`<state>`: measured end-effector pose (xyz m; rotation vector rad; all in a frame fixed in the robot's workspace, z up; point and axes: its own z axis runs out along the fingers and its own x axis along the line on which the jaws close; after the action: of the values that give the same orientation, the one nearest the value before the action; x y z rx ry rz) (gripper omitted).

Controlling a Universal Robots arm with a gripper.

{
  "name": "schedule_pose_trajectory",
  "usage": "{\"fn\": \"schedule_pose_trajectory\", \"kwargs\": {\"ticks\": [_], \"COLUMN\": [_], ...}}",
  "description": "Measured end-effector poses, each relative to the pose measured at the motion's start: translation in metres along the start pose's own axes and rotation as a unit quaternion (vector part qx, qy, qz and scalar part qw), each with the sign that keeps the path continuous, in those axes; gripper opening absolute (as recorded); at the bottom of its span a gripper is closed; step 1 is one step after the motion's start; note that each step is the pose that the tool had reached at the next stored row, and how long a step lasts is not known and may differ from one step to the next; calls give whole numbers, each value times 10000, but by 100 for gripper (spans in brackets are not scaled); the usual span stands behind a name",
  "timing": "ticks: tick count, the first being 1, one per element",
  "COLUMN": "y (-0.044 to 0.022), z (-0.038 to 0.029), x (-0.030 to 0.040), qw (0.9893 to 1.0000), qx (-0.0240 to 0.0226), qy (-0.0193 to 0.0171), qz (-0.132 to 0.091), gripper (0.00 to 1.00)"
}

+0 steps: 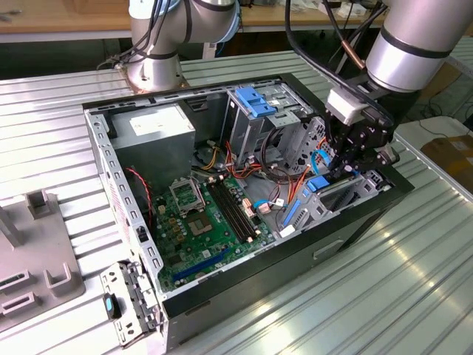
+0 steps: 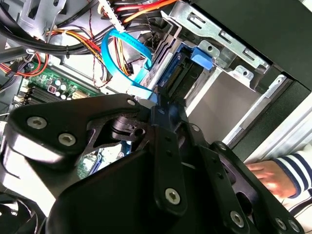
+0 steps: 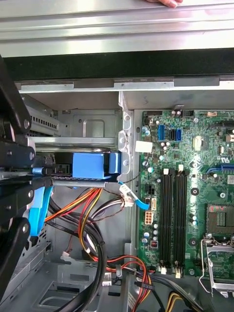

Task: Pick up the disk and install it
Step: 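Insert the first disk wire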

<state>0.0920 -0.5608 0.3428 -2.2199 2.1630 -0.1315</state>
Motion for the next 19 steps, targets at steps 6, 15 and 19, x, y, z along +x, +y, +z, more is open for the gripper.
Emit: {"fn": "schedule_pose_trajectory", "kwargs": {"ticks": [6,15,19], "y": [0,-19,-26], "z": [-1,-218,-284], "x": [0,5,-15], "qw": [10000,10000,10000], "qx": [0,0,0], "qy": [1,1,1], "qz": [0,-1,-1], "gripper": [30,49,49]}}
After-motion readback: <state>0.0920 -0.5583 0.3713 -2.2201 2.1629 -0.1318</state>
